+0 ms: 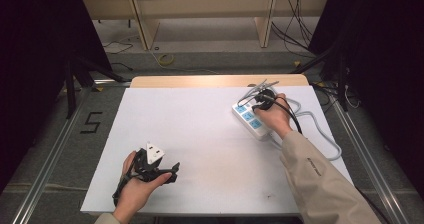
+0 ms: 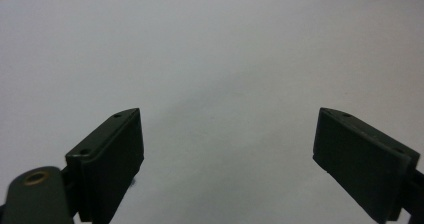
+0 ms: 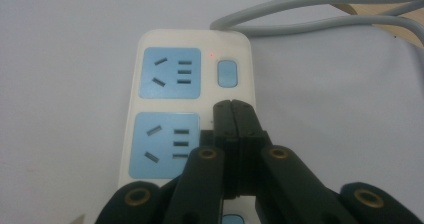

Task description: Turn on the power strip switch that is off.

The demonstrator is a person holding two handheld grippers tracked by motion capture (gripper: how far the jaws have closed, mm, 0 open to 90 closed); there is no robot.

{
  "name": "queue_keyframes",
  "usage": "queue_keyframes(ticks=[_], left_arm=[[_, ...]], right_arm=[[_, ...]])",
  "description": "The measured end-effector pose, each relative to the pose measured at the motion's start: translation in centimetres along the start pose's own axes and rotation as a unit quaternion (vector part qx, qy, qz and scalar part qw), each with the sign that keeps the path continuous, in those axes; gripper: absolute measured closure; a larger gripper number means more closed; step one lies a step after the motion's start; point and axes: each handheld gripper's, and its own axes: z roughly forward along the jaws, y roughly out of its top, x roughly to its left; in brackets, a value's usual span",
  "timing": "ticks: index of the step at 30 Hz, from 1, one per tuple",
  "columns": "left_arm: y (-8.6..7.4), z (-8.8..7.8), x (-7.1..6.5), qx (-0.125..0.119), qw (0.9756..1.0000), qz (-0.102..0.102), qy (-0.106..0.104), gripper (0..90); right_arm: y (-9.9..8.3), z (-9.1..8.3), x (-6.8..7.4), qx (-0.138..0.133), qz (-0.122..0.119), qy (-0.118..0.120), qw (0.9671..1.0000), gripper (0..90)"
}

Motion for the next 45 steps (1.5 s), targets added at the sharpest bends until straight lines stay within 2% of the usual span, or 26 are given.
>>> queue_keyframes(ticks=[28,45], left_arm=[[0.04,0.1,-0.02,0.001,1.0,0.003,-0.001,12.3],[0.05,0.12,-0.03,0.002,1.0,0.004,-0.002,12.4]], right_arm=[[0.34,0.14,-0.07,0.015,0.0,0.003,0.9999,90.0],[0.87,0.2,0.18,0.035,-0.014,-0.004,0.9993,90.0]])
